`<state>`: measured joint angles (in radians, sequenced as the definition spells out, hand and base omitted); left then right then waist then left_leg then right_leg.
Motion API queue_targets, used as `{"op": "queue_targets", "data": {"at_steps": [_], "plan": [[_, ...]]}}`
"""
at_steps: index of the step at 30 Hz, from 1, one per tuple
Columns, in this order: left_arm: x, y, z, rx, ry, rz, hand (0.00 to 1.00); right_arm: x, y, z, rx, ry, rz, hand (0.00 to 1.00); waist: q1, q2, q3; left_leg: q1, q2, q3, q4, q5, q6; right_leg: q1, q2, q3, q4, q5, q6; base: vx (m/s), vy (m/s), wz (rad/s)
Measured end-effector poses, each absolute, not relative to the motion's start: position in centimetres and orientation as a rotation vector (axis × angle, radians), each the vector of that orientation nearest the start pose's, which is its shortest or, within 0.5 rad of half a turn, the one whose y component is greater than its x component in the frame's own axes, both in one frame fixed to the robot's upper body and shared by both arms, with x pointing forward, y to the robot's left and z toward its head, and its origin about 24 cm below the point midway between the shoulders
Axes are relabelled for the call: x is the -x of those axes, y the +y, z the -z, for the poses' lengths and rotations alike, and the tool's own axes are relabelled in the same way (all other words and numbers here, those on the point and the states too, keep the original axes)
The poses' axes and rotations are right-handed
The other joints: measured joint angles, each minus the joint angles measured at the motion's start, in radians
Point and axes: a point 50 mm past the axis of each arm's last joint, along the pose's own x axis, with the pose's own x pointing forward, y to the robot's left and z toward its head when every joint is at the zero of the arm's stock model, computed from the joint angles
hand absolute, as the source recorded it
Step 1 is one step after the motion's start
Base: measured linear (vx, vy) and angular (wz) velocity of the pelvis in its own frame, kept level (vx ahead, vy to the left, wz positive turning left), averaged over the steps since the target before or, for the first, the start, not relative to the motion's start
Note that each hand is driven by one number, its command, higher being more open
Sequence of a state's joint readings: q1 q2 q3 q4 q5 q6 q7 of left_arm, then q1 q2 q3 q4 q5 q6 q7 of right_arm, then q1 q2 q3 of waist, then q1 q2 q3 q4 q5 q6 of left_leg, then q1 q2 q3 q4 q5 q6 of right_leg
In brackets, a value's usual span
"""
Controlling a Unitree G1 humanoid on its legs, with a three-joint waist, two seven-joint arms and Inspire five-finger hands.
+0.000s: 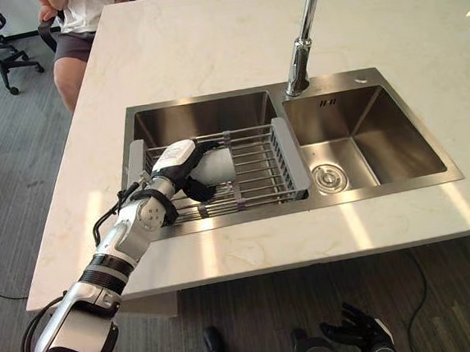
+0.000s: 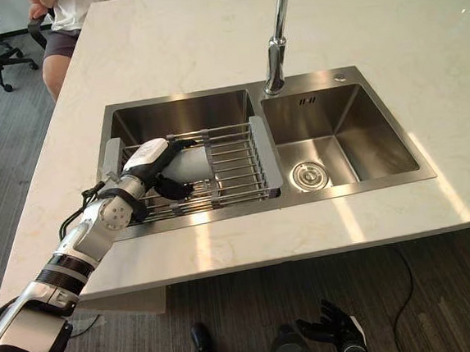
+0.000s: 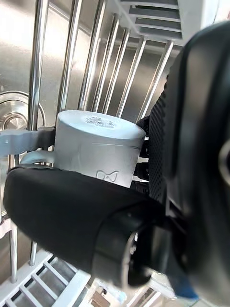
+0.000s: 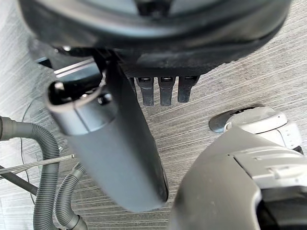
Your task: Walk over to the sink, pick up the cup, carry it to the dishwasher, place the cup inside the dishwasher, then close the dishwasher door
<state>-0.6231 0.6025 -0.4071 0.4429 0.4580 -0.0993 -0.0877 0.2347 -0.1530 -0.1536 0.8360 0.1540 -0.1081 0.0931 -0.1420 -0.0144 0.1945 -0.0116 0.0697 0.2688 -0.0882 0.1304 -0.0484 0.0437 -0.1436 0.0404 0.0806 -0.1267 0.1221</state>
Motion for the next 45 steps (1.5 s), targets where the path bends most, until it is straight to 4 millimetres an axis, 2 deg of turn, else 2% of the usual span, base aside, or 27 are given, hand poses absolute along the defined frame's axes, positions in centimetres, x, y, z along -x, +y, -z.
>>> {"op": "queue_targets", "data": {"at_steps": [6, 13, 16, 19, 23, 28, 33, 36, 41, 45], "plan": [[-35.7, 18.7, -13.2, -1.3, -0.169, 0.335, 0.3, -8.5, -23.3, 14.1, -0.088, 0.916, 0.241, 0.9, -0.015, 0.006, 0.003, 0.0, 0.001, 0.018, 0.0, -0.005, -0.001, -0.01, 0.0, 0.017, 0.0, 0.001, -0.001, 0.0, 0.002, -0.08], [-35.6, 18.7, -13.7, -1.217, -0.188, 0.328, 0.3, -8.4, -23.3, 14.1, -0.089, 0.919, 0.243, 0.9, -0.012, 0.012, 0.007, 0.0, 0.0, 0.008, 0.0, -0.005, -0.001, -0.006, 0.0, 0.012, 0.001, 0.001, -0.001, 0.0, -0.001, 0.01], [-34.5, 17.9, -14.4, -1.087, -0.278, 0.3, 0.3, -8.3, -23.3, 14.1, -0.088, 0.921, 0.244, 0.9, -0.01, 0.012, 0.007, 0.002, 0.0, -0.006, 0.0, -0.005, -0.001, -0.003, 0.001, 0.01, 0.006, 0.001, -0.001, 0.0, -0.004, 0.05], [-32.6, 16.4, -15.8, -0.886, -0.421, 0.264, 0.3, -8.2, -23.4, 14.1, -0.088, 0.924, 0.248, 0.9, -0.003, 0.011, 0.007, 0.006, 0.0, -0.013, 0.0, -0.005, -0.001, 0.001, 0.001, 0.01, 0.012, 0.001, -0.001, 0.0, -0.001, 0.01], [-30.5, 15.9, -16.4, -0.62, -0.51, 0.206, 0.3, -7.9, -23.5, 14.2, -0.088, 0.929, 0.255, 0.9, 0.004, 0.011, 0.006, 0.019, 0.003, -0.013, 0.0, -0.005, -0.001, 0.006, 0.003, 0.014, 0.025, -0.002, -0.003, -0.04, -0.001, -0.02], [-28.5, 17.0, -15.4, -0.359, -0.509, 0.134, 0.3, -7.5, -23.9, 14.2, -0.094, 0.936, 0.286, 0.9, 0.026, 0.009, 0.005, 0.025, 0.004, -0.013, 0.0, -0.003, 0.0, 0.006, 0.004, 0.017, 0.036, -0.004, -0.003, -0.06, -0.008, -0.01], [-25.6, 18.9, -12.9, -0.07, -0.429, 0.01, 0.3, -7.0, -24.0, 14.3, -0.101, 0.948, 0.315, 0.9, 0.055, -0.007, -0.007, 0.036, 0.005, -0.012, 0.0, 0.0, 0.001, 0.015, 0.006, 0.02, 0.039, -0.004, -0.003, -0.01, -0.002, 0.0], [-24.4, 19.2, -11.9, 0.026, -0.395, -0.014, 0.3, -6.8, -23.7, 14.4, -0.11, 0.951, 0.317, 0.9, 0.075, -0.023, -0.019, 0.044, 0.006, -0.006, 0.0, -0.001, 0.001, 0.022, 0.007, 0.032, 0.039, -0.003, -0.003, -0.01, -0.005, -0.03], [-22.5, 18.9, -10.8, 0.074, -0.363, -0.03, 0.3, -6.6, -22.8, 14.6, -0.134, 0.954, 0.319, 0.9, 0.09, -0.042, -0.05, 0.063, 0.011, 0.035, 0.0, -0.011, -0.006, 0.017, 0.011, 0.064, 0.041, 0.0, -0.001, -0.03, -0.007, -0.19], [-21.4, 18.2, -11.7, 0.115, -0.408, -0.026, 0.3, -7.3, -22.6, 14.0, -0.133, 0.905, 0.333, 0.9, 0.1, -0.047, -0.054, 0.055, 0.018, 0.077, 0.014, -0.019, -0.001, -0.006, 0.013, 0.099, 0.037, 0.027, 0.003, -0.03, -0.004, -0.35]]}}
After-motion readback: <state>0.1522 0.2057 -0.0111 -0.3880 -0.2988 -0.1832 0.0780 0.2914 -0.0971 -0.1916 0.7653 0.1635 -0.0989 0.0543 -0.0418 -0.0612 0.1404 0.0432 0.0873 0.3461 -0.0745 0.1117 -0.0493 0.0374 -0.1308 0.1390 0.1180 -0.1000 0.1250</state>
